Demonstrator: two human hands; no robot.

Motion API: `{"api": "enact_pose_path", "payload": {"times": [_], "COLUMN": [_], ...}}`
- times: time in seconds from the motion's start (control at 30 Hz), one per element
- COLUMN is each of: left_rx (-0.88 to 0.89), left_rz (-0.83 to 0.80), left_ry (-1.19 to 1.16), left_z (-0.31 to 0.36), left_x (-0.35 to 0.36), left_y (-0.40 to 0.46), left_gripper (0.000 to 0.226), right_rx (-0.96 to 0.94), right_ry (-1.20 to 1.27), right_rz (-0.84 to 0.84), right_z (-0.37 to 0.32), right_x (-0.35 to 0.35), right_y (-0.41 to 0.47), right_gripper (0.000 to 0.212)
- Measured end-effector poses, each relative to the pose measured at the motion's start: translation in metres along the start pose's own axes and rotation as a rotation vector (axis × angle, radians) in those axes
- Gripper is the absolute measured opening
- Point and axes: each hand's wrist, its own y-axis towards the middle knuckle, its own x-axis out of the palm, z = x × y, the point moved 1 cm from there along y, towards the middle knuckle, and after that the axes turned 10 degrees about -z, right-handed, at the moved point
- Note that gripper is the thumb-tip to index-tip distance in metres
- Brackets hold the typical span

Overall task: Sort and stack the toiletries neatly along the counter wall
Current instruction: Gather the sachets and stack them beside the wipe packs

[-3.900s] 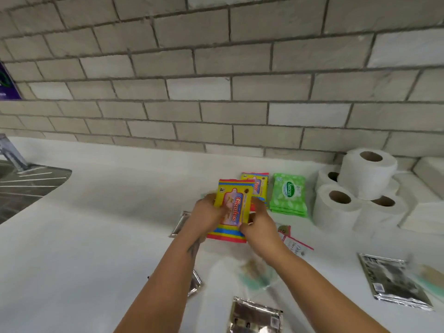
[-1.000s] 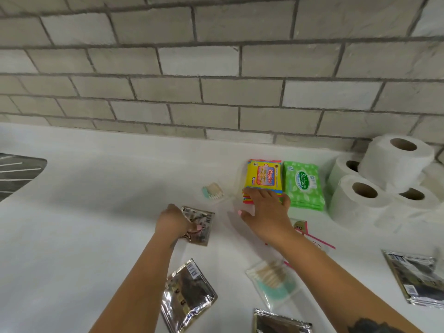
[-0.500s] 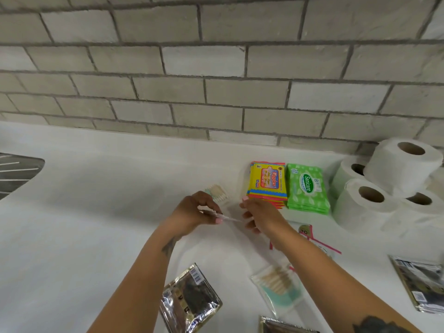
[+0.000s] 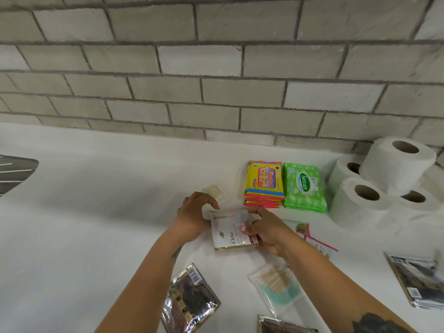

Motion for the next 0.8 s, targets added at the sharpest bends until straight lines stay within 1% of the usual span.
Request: {"api": "enact_pose_path", "payload": {"times": [0.03, 0.07, 0.13, 0.2, 0.23, 0.3, 0.33, 0.43, 0.47, 0.53, 0.7, 0.73, 0.8], "left_rx": [-0.024, -0.048, -0.098, -0.141, -0.156, -0.185, -0.201, -0.234, -0.232, -0.213, -0.044, -0.038, -0.015], "left_rz": [0.016, 0.033, 0.062, 0.075, 0.085, 0.116, 0.122, 0.107, 0.115, 0.131, 0.018, 0.005, -0.01], "left_ry": [0.022, 0.042, 0.063, 0.068, 0.066, 0.034, 0.011, -0.029, -0.047, -0.032, 0.234, 0.263, 0.327], "left_z": [-0.004, -0.008, -0.015, -0.019, -0.02, -0.019, -0.017, -0.011, -0.009, -0.009, -0.009, -0.008, -0.008], "left_x": [0.002, 0.004, 0.007, 0.009, 0.01, 0.011, 0.011, 0.011, 0.012, 0.013, 0.018, 0.017, 0.012], "left_y": [0.002, 0.003, 0.005, 0.008, 0.009, 0.011, 0.012, 0.014, 0.015, 0.019, 0.038, 0.042, 0.051], "left_gripper": [0.04, 0.041, 0.037, 0.033, 0.029, 0.017, 0.013, 0.023, 0.022, 0.013, 0.051, 0.054, 0.053], "right_rx": [-0.008, -0.012, -0.022, -0.043, -0.044, -0.042, -0.042, -0.05, -0.051, -0.061, -0.154, -0.18, -0.244], "right_ry": [-0.094, -0.2, -0.375, -0.492, -0.545, -0.634, -0.63, -0.465, -0.412, -0.35, -0.296, -0.276, -0.174], "right_rz": [0.016, 0.033, 0.063, 0.073, 0.072, 0.067, 0.071, 0.074, 0.074, 0.072, 0.072, 0.084, 0.123], "right_z": [0.001, 0.003, 0.004, 0.003, 0.001, -0.002, -0.002, 0.001, 0.002, 0.003, -0.003, -0.006, -0.016], "right_x": [0.001, 0.002, 0.004, 0.006, 0.007, 0.008, 0.007, 0.005, 0.005, 0.004, 0.002, 0.002, 0.002], "right_y": [-0.001, -0.003, -0.007, -0.011, -0.013, -0.016, -0.016, -0.014, -0.013, -0.013, -0.016, -0.017, -0.017], "right_gripper": [0.062, 0.064, 0.073, 0.08, 0.077, 0.065, 0.06, 0.048, 0.045, 0.04, 0.032, 0.032, 0.032]}}
